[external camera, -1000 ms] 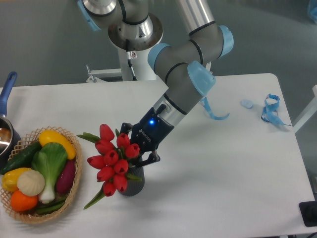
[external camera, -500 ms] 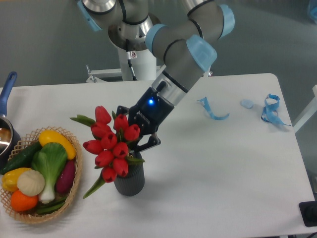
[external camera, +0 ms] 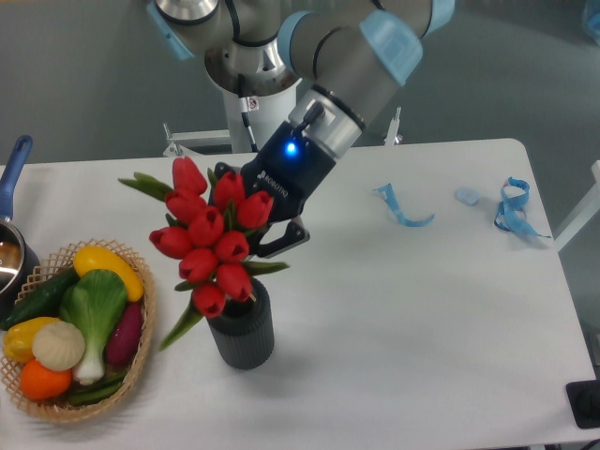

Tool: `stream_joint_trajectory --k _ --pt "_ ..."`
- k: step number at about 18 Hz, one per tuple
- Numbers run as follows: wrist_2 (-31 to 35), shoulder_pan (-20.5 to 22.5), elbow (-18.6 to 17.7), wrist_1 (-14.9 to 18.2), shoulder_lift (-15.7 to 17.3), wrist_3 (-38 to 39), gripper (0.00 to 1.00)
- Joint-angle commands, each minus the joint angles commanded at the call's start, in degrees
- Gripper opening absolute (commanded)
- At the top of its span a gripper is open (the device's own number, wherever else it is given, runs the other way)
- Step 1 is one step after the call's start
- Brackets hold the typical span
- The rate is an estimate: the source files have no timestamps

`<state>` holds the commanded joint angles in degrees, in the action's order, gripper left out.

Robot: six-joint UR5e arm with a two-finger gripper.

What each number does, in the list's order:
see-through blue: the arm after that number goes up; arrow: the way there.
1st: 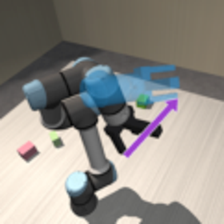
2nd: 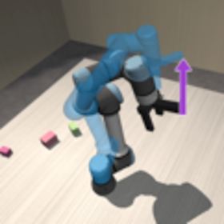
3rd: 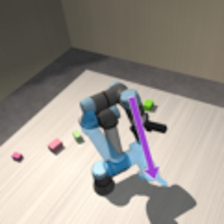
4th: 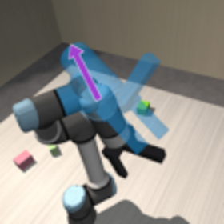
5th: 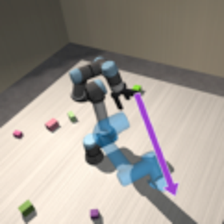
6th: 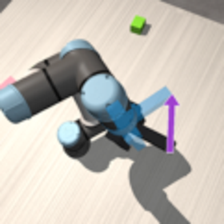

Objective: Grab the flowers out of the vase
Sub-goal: 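Lift the gripped tulips up out of the grey vase, then carry the tulip bunch away from the vase toward the blue ribbons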

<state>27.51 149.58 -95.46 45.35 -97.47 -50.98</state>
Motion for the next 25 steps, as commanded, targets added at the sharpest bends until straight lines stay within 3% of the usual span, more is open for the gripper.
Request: stream_joint_trajectory --k 5,9,15,25 --pt "-3.5 5.7 1.2 0.0 0.4 1.3 0.31" --pt "-3.5 13.4 1.5 -0.2 0.0 -0.4 0.31" --pt "-3.3 21.4 1.6 0.0 -3.9 -14.0 0.31" --pt "-0.4 21.5 0.4 0.2 -4.3 -17.2 0.31"
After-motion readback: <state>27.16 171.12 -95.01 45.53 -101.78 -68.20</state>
